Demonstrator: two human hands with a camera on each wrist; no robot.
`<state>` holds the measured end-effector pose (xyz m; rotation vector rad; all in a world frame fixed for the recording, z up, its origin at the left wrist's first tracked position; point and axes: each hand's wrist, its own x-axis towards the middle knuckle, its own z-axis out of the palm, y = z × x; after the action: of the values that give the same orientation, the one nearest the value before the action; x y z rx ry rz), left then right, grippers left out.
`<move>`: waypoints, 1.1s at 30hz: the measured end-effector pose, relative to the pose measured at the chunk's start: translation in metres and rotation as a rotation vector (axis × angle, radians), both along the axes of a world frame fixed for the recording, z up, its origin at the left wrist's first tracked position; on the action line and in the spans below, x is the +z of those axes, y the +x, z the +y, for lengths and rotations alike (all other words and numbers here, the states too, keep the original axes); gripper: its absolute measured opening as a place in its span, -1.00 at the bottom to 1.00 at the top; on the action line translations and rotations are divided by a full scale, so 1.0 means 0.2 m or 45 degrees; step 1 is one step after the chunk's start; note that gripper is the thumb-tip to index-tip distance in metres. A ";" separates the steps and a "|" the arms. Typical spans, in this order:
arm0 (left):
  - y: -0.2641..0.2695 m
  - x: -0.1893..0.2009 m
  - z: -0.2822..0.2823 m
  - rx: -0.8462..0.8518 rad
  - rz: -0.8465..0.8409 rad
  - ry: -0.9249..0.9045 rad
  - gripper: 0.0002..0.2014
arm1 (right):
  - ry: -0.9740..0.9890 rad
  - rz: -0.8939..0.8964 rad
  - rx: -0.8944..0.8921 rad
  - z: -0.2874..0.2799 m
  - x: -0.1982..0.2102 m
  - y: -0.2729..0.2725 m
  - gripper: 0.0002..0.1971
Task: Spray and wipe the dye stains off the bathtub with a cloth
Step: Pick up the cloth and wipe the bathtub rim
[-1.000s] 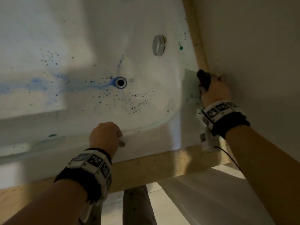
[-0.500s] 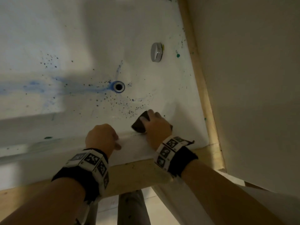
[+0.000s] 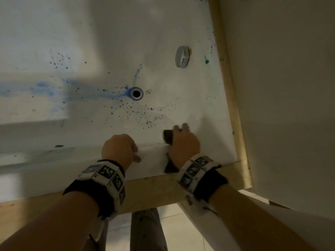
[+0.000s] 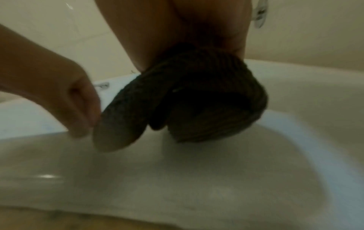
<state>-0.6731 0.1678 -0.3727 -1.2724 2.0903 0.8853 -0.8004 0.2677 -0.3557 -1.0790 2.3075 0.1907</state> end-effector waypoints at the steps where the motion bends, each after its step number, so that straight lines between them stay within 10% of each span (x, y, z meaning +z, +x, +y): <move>1: 0.00 0.01 0.00 -0.033 0.001 -0.012 -0.63 | 0.002 -0.055 0.041 -0.05 0.00 0.06 -0.62; 6: 0.12 0.03 -0.06 -0.054 -0.057 -0.167 -0.72 | 0.044 -0.462 0.120 -0.34 -0.02 0.22 -0.72; 10: 0.19 0.05 -0.09 -0.033 -0.073 -0.133 -0.69 | -0.223 -0.884 -0.297 -0.40 0.00 0.08 -0.80; 16: -0.06 0.03 -0.01 -0.205 0.171 -0.006 -0.54 | -0.699 -0.218 -0.398 -0.38 0.03 -0.64 -0.67; 21: -0.29 -0.04 0.09 -0.286 0.219 0.057 -0.36 | -0.325 0.256 -0.223 -0.33 -0.03 -1.17 -0.51; 33: -0.32 -0.06 0.12 -0.194 0.074 0.086 -0.34 | -0.322 0.078 0.092 0.02 -0.05 -0.66 -0.46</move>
<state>-0.7365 0.1915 -0.3856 -1.0490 2.1510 0.9269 -0.9317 0.2726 -0.3661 -1.2979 2.3959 -0.0429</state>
